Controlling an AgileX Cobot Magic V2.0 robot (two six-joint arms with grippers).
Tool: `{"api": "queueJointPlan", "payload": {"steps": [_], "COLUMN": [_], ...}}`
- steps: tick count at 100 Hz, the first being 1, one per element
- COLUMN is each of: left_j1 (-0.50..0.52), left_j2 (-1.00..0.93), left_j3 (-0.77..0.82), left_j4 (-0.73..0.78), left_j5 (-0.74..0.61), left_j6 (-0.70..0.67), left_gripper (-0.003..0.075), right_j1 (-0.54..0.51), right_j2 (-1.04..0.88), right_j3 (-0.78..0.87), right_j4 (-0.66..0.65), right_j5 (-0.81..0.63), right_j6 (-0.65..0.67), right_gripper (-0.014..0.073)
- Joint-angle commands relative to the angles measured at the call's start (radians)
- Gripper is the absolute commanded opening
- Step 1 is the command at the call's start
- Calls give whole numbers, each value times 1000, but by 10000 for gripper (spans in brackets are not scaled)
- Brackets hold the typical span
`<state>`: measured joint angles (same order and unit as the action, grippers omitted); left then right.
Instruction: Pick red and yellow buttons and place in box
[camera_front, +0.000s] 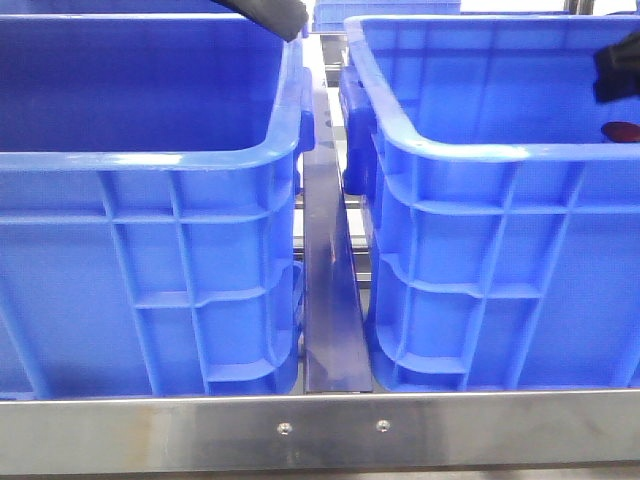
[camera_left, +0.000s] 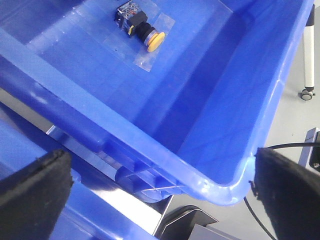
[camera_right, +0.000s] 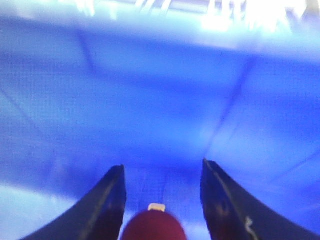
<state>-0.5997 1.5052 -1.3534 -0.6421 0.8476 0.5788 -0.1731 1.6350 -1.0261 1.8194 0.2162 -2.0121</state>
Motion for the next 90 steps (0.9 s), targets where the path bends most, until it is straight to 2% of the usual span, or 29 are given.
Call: {"api": "queueJointPlan", "payload": {"steps": [1,14,23,30,37,50,55,68,90], "left_j1": [-7,-7,-7,-7,-7,-5,4,53,226], "left_j2": [-37,-37,-37,-37,-37,-37,-41,-65,-158], "left_j3": [-34,-34,-34,-34,-30,-15,-8,8,69], "left_j4": [-44,-17,51,148,260,390,396,392,392], "left_j5": [-39,-84,-119,-146,-163,-166,-166,-178,-185], "left_j6": [0,-27,-92,-180,-267,-349,-349,-354,-367], "left_gripper": [672,613,561,479,342,-24,-21,-20,-20], "right_j1": [-6,-6,-6,-6,-6,-6,-6,-6,-6], "right_j2": [-93,-199,-284,-354,-424,-550,-596,-713,-879], "right_j3": [-6,58,117,167,217,298,329,390,486], "right_j4": [41,44,48,60,69,78,78,78,78], "right_j5": [27,24,24,24,24,37,47,53,53], "right_j6": [-5,3,3,3,3,4,10,10,11], "right_gripper": [379,338,239,152,71,-48,-72,-66,-66]}}
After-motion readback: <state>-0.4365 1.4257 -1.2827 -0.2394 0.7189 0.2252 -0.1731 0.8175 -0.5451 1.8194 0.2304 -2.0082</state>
